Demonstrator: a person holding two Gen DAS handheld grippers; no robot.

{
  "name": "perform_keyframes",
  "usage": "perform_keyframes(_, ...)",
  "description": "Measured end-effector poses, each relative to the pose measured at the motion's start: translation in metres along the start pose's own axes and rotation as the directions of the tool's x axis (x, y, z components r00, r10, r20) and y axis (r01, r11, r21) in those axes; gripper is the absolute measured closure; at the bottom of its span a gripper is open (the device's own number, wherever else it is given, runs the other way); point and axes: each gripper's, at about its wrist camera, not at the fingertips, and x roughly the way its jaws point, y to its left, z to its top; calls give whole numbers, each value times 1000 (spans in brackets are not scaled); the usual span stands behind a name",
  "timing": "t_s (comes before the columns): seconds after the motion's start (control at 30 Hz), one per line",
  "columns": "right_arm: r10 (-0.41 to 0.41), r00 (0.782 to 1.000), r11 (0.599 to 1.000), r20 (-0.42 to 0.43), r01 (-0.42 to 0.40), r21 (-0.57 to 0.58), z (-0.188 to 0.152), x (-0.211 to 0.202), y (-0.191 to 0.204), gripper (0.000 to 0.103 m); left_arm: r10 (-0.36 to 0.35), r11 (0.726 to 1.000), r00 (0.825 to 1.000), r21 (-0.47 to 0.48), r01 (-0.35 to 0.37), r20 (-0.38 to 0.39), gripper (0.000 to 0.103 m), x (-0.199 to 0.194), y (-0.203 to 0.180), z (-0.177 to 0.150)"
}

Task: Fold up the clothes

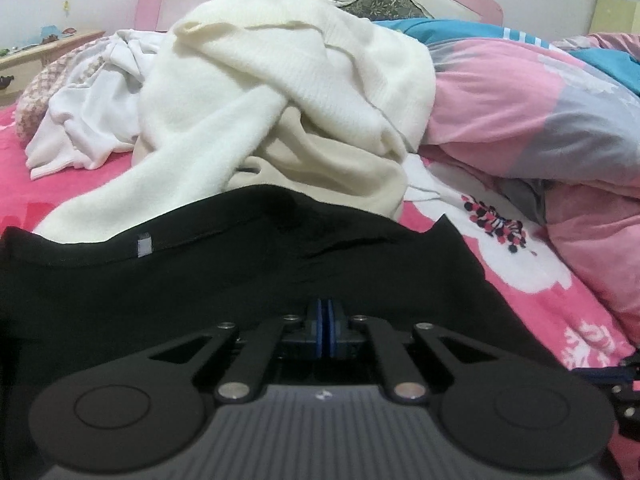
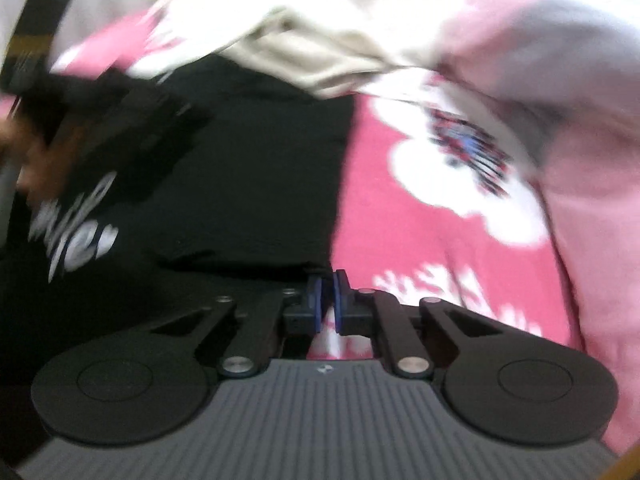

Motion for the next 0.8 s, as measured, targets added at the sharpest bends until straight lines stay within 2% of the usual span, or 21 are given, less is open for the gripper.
perform_keyframes(0.03,-15,1000,998,12,14,57,-5,-2,-4,99,2,1000,1000,-1,-2,-2,99,1,1,-1)
perform_keyframes(0.17,-27,1000,996,6,26,83,-19,1,-3,100,15,999,1000,39,-15,8,98,1,-2,-3)
perform_keyframes(0.3,65,997,993,-52,-60,102,-11,-14,-17,95,42,994,998,97,-47,50,82,-10,-3,-4)
perform_keyframes(0.33,73,996,993,-49,-68,98,-9,-21,-21,95,53,993,996,101,-60,73,75,-16,-2,-3)
perform_keyframes(0.37,75,997,993,-31,-72,96,-5,-32,-26,95,64,992,993,104,-74,97,69,-22,-1,-3)
perform_keyframes(0.47,71,996,991,54,-77,113,15,-50,-39,95,75,990,981,101,-94,179,68,-43,0,0)
perform_keyframes(0.5,77,994,990,72,-85,115,24,-46,-42,95,46,991,979,111,-69,199,67,-50,-5,0)
perform_keyframes(0.57,107,990,985,93,-118,123,42,-31,-47,95,-45,988,982,156,16,183,68,-53,-20,1)
perform_keyframes(0.67,178,981,960,74,-190,204,68,12,-59,95,-191,950,978,264,165,78,68,-43,-56,-11)
perform_keyframes(0.73,224,973,933,54,-230,278,81,41,-66,94,-228,927,974,308,216,5,68,-34,-72,-25)
perform_keyframes(0.8,259,965,917,39,-258,303,88,62,-67,94,-244,906,968,342,249,-58,68,-25,-85,-39)
